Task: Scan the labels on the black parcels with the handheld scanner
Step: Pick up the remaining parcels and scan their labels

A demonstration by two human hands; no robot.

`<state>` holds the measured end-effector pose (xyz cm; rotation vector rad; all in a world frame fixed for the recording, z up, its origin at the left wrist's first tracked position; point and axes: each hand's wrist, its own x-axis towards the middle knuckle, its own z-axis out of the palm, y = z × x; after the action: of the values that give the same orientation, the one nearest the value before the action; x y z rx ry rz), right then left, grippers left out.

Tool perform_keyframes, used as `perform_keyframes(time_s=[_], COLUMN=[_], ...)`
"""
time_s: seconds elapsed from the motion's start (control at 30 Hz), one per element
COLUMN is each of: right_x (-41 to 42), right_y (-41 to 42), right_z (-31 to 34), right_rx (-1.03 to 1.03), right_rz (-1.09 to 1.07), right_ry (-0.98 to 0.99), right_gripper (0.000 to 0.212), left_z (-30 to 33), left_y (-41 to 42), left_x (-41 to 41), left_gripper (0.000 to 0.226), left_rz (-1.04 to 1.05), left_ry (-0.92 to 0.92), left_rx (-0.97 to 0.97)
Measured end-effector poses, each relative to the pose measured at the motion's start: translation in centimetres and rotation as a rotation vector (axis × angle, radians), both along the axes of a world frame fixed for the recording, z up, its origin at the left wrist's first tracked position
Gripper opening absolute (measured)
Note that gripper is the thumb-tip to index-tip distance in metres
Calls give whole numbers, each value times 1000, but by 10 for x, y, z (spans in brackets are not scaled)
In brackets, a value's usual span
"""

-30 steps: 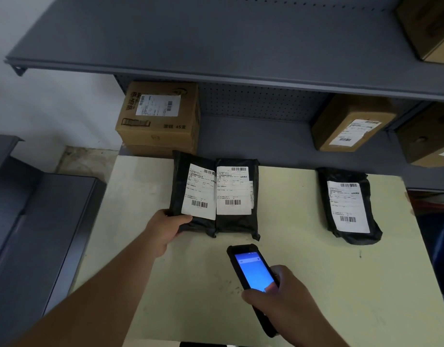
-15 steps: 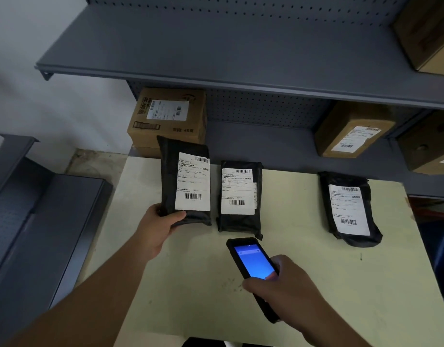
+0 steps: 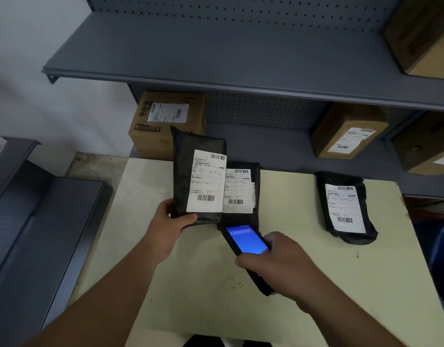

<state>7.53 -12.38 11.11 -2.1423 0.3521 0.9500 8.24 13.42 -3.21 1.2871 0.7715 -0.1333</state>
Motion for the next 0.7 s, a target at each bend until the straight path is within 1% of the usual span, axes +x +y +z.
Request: perform_keyframes(time_s=[0.3, 0.47, 0.57, 0.7], right_x=[3, 2, 1, 1], right_y=[7, 9, 9, 10], right_z=[7, 6, 6, 7], right_rx=[11, 14, 14, 12], right_rz=[14, 1, -3, 0], right_ry=[-31, -49, -61, -66], right_gripper=[40, 39, 42, 44], left_z=[2, 3, 3, 0], left_y=[-8, -11, -14, -15], left_x=[-1, -1, -2, -2], left_gripper=[68, 84, 80, 67], left_rz=[-8, 1, -6, -11], left_ry=[-34, -52, -49, -52], left_rx=[39, 17, 15, 24])
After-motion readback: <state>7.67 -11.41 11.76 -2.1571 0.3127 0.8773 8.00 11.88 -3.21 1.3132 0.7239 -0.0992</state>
